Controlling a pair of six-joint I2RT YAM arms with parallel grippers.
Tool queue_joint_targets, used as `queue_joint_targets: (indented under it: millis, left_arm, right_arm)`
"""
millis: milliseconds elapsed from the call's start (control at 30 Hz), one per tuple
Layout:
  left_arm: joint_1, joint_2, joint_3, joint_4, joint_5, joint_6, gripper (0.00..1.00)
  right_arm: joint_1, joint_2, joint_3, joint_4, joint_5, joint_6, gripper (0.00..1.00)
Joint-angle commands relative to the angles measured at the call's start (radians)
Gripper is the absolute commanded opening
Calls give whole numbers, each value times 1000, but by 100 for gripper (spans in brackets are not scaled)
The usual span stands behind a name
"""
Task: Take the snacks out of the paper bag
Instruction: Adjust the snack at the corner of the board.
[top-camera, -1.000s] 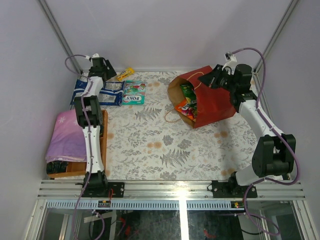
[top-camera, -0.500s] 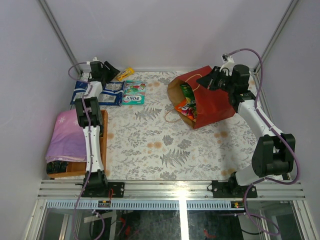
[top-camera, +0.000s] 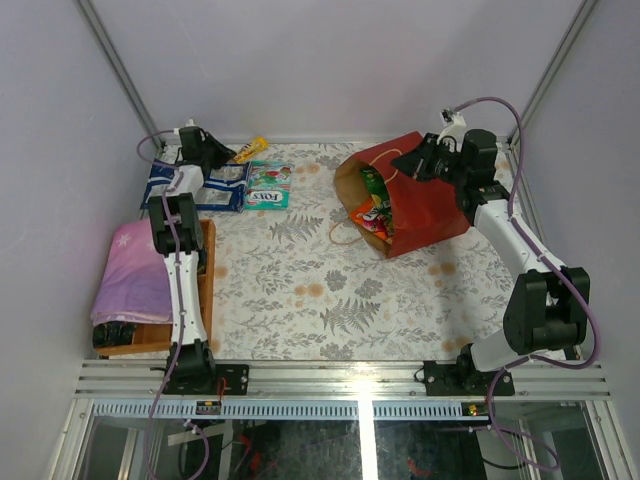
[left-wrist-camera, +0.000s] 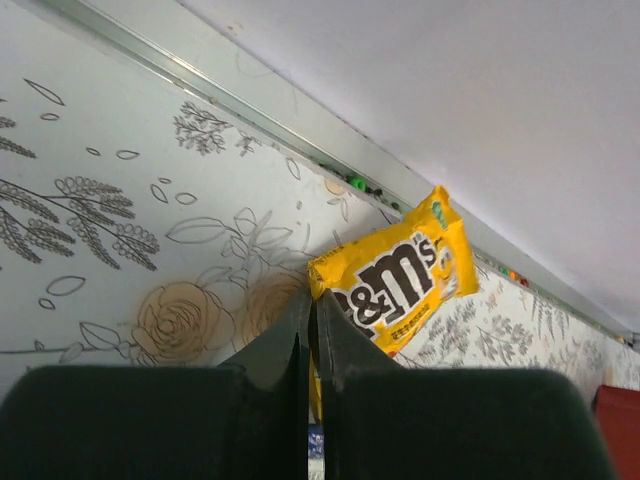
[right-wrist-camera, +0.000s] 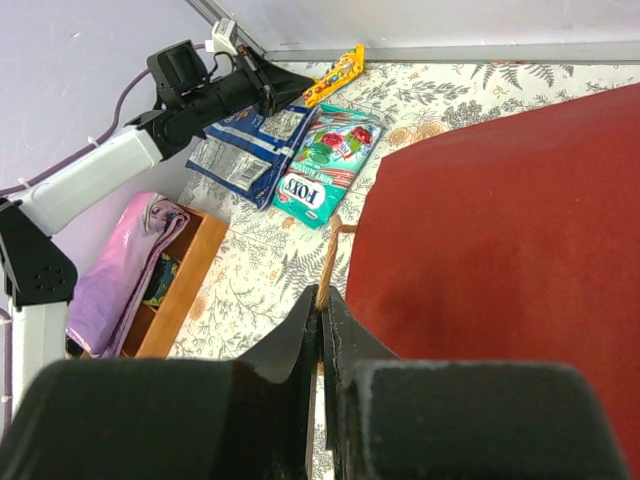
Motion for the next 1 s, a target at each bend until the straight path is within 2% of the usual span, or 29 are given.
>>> queue_joint_targets:
  millis: [0, 200, 400, 567, 967]
  left_arm:
    - [17, -108, -48, 94, 77, 35, 0]
    - [38, -134, 9, 79, 189, 115, 0]
    - [59, -72, 164, -3, 216, 194, 0]
    - [64, -30, 191, -13, 193, 241, 0]
    - [90, 81, 268, -64, 169, 245, 0]
  right_arm:
    - [10, -6, 60, 7, 10, -19, 0]
    - [11, -9, 63, -5, 8, -31, 0]
    - [13, -10, 63, -12, 5, -37, 0]
    - [13, -6, 66, -15, 2, -38, 0]
    - [18, -2, 76, -28, 3, -46, 0]
